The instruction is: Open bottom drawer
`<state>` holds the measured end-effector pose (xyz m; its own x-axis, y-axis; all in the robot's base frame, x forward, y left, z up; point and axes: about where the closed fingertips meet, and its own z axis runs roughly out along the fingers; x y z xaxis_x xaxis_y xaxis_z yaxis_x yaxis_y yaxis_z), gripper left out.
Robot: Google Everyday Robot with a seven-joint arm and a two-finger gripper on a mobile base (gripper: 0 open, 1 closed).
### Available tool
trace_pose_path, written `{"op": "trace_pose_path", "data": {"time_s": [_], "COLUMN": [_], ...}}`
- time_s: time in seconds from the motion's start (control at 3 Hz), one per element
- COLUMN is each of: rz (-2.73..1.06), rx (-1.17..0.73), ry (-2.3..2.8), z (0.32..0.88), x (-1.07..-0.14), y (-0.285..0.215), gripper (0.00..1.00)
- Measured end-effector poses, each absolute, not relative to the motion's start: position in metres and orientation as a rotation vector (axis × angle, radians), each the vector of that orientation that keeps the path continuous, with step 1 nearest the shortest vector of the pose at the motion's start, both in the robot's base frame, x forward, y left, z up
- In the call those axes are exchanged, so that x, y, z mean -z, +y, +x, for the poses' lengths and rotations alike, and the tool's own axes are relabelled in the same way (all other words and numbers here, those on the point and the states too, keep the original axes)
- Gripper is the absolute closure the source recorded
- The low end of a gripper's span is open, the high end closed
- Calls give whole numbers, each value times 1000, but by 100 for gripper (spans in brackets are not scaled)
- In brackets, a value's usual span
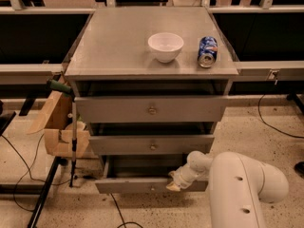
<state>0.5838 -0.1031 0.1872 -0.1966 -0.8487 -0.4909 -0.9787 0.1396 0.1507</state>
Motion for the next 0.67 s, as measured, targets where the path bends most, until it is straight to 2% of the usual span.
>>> {"op": "trace_pose_path", "data": {"time_s": [0.67], "rz": [-1776], "rx": [-642], "ry": [2133], "z": [591], "x": [-187], "y": [-103], "gripper": [100]}}
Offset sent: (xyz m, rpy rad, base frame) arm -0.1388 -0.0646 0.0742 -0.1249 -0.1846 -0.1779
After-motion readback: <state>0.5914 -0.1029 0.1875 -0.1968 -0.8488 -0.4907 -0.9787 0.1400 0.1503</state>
